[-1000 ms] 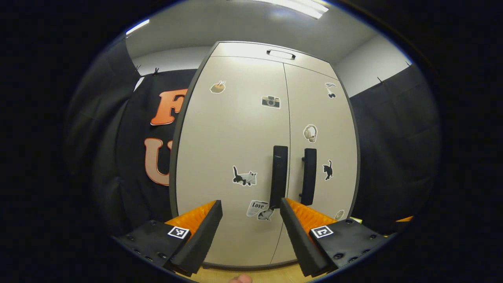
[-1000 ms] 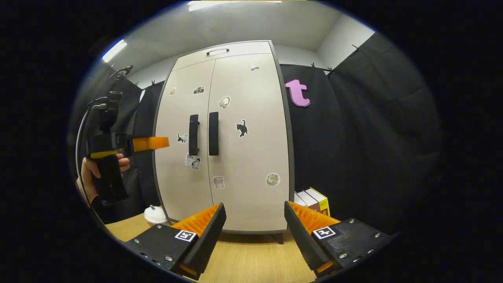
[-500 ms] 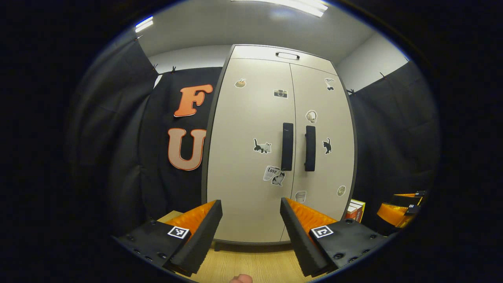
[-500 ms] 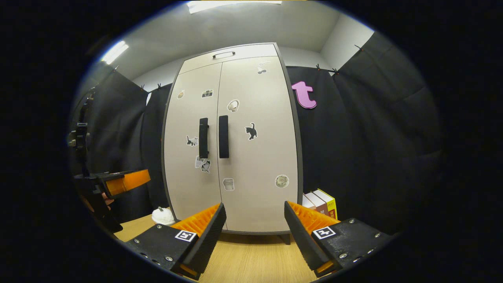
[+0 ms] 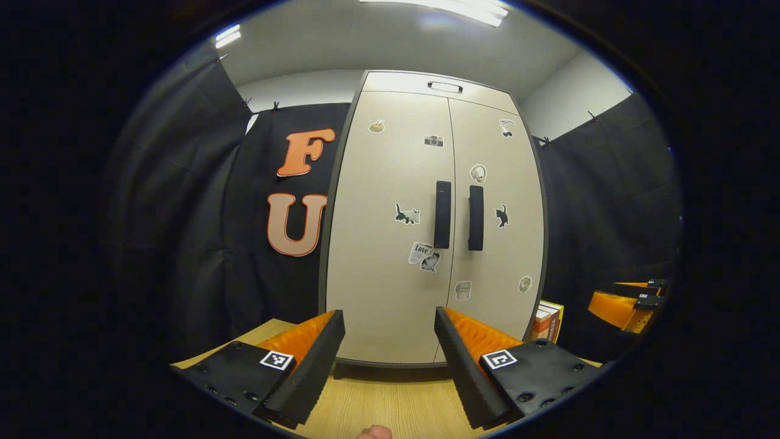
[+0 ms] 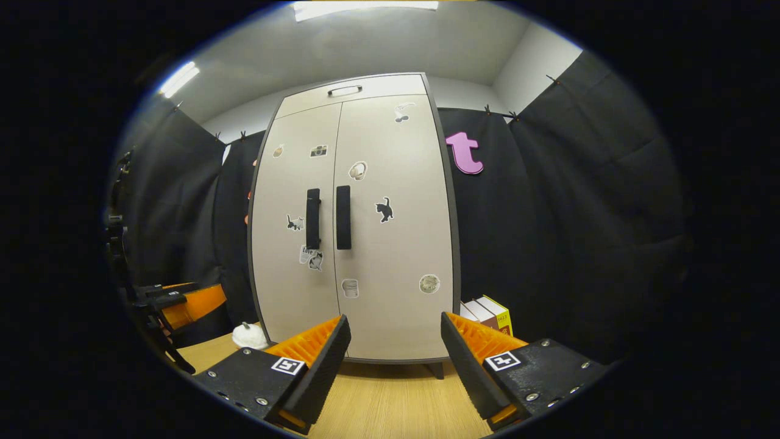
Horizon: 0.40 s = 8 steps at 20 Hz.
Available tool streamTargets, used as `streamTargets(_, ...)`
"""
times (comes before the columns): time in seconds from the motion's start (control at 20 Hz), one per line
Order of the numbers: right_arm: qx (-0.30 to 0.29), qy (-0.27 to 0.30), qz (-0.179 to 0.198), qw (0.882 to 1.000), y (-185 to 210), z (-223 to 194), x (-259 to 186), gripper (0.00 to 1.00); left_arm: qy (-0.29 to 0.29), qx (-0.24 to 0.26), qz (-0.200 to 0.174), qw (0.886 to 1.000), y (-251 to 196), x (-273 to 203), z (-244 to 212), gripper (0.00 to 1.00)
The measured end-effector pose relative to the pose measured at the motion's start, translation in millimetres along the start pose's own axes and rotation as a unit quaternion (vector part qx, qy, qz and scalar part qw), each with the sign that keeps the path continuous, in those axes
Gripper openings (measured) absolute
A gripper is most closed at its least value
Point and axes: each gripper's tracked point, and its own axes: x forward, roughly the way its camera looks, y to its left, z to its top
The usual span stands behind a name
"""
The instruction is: Grab one shoe with the right hand and put it into the shoe cabinet, grab the other shoe with the left hand and put it into the shoe cabinet; then close the right door with the right hand and the left door with the left hand.
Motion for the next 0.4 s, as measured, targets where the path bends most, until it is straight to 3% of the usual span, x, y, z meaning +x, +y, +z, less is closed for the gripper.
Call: streamTargets(0.4,0.006,0.007,0.004,1.000,6.6,-9.8,-1.4,0.92,0.011,-0.026,-0.007,1.000,-3.3,-0.6,-0.8,0.94)
